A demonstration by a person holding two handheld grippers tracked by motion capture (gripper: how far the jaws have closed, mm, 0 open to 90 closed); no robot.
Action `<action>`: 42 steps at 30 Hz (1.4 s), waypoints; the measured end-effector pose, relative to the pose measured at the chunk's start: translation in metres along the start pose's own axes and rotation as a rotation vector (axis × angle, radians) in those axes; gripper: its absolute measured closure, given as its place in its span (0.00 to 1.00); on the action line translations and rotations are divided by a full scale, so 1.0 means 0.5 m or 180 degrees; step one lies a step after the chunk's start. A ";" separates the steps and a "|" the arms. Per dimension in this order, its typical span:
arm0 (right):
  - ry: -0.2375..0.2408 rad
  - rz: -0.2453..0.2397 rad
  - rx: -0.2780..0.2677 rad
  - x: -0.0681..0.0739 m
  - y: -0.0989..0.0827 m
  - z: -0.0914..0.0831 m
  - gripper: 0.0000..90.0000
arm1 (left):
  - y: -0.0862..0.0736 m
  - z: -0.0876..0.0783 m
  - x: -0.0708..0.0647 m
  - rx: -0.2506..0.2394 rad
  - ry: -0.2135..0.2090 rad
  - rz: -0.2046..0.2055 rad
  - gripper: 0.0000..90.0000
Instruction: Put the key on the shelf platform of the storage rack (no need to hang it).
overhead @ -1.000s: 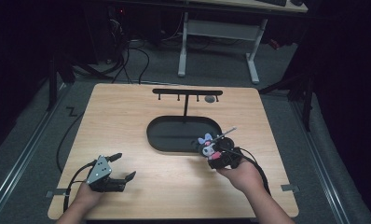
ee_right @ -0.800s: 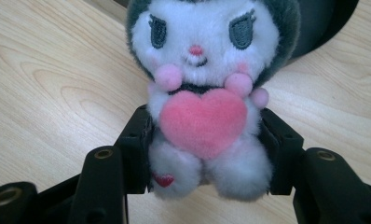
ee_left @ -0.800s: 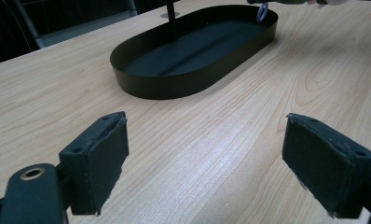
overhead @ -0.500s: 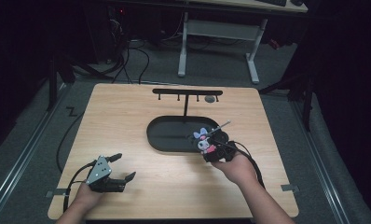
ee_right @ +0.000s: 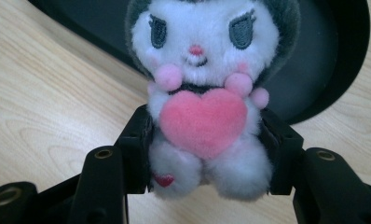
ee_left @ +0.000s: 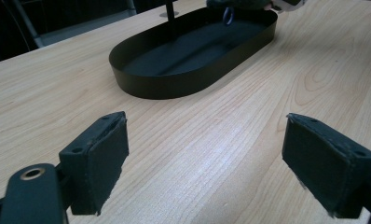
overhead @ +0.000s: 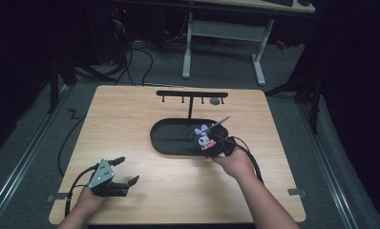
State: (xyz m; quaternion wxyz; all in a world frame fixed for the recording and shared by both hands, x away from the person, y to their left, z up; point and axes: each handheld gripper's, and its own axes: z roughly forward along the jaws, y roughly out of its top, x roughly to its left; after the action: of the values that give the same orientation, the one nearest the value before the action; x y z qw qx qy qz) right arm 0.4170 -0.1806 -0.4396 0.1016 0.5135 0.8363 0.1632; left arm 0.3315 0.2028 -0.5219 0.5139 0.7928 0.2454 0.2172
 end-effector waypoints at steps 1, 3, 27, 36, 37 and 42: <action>0.0011 -0.0003 -0.0004 -0.001 0.003 0.002 0.52 | 0.000 0.000 0.000 0.0001 0.0000 0.0000 0.17; -0.0002 -0.0013 -0.0024 -0.001 0.011 0.006 0.52 | 0.000 0.000 0.000 0.0000 -0.0001 0.0001 0.17; 0.0000 0.0169 -0.0051 -0.022 0.066 0.055 0.52 | 0.000 0.000 0.001 -0.0003 -0.0003 -0.0014 0.17; -0.0017 0.0170 -0.0037 -0.019 0.095 0.067 0.52 | 0.000 0.000 0.002 -0.0015 -0.0006 -0.0029 0.17; -0.0009 0.0180 -0.0027 -0.017 0.097 0.070 0.52 | 0.000 0.000 0.002 -0.0016 -0.0008 -0.0027 0.17; -0.0023 0.0172 0.0017 -0.017 0.102 0.089 0.52 | -0.001 -0.002 0.003 -0.0017 -0.0012 -0.0032 0.17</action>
State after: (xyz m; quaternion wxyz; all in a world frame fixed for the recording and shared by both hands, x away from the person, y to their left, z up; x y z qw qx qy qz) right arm 0.4777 -0.1592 -0.4616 0.0988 0.5367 0.8222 0.1618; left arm 0.3320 0.2042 -0.5217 0.5176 0.7905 0.2478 0.2138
